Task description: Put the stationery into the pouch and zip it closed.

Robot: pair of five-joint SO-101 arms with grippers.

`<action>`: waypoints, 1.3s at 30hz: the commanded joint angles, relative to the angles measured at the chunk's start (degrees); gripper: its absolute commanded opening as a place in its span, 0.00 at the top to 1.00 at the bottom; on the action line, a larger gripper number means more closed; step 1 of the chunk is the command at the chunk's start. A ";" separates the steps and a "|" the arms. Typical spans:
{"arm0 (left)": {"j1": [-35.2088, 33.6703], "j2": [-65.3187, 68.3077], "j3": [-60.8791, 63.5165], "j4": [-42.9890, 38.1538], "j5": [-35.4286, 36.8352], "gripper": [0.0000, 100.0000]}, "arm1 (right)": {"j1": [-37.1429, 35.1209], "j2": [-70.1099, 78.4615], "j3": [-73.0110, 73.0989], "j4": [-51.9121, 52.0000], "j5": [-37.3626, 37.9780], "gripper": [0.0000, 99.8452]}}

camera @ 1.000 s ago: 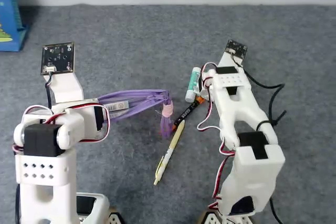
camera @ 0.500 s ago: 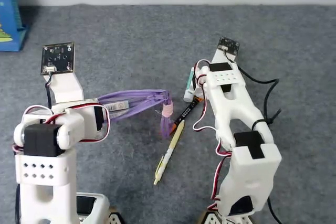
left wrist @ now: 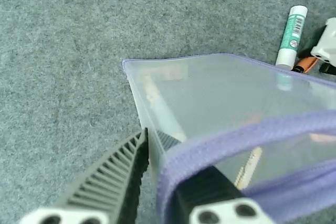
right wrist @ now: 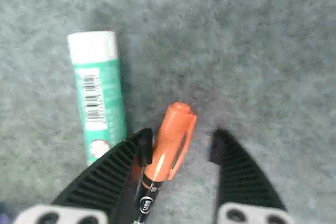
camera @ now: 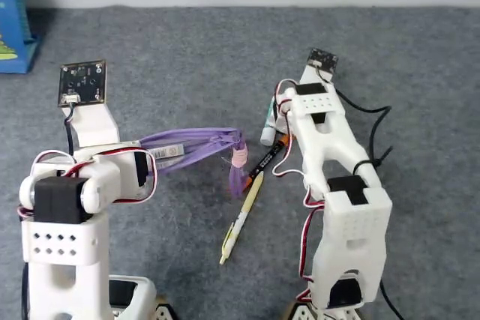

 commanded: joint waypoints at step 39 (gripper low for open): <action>0.18 0.26 1.01 -0.18 0.44 0.99 | -13.41 -91.47 25.67 11.30 8.35 0.99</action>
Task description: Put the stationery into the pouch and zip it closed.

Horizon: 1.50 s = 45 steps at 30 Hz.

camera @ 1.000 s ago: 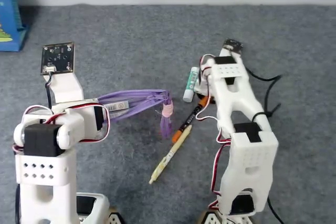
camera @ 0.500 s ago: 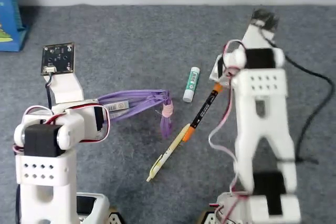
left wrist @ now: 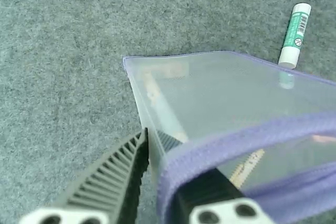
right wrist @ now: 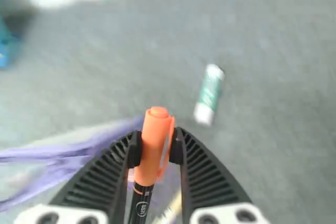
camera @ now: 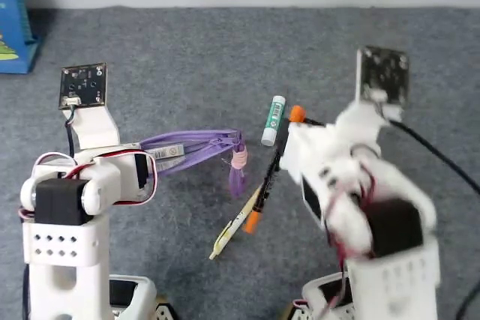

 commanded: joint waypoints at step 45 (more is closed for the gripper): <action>0.26 0.70 0.04 -0.18 0.44 0.99 | -22.46 -17.98 56.18 -79.25 29.36 0.83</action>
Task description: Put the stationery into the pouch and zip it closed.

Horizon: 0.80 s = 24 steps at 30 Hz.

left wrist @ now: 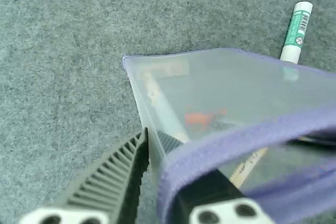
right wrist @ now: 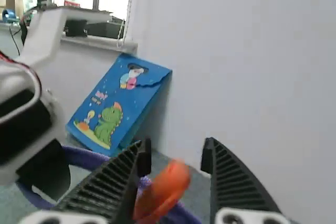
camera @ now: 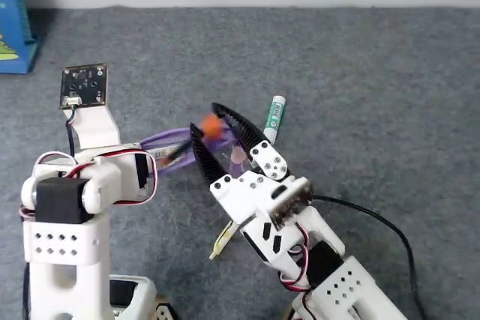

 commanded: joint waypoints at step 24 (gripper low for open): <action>0.18 0.44 -0.22 -0.18 0.44 0.99 | 9.71 2.51 -34.46 83.65 -45.89 0.91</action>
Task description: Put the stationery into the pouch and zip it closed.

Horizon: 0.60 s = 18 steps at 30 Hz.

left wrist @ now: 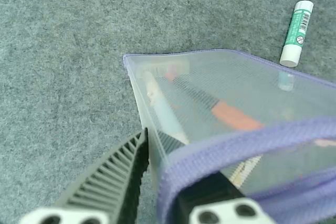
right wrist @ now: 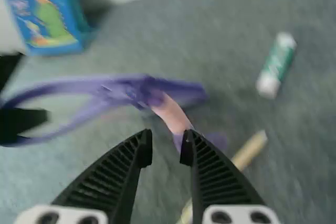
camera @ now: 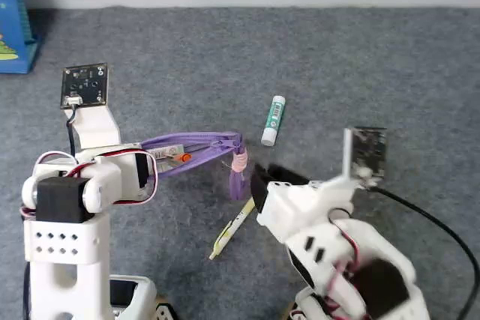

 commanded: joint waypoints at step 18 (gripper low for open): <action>0.18 0.35 -0.22 -0.18 0.44 0.99 | 9.27 48.22 -3.25 -12.79 -4.13 0.90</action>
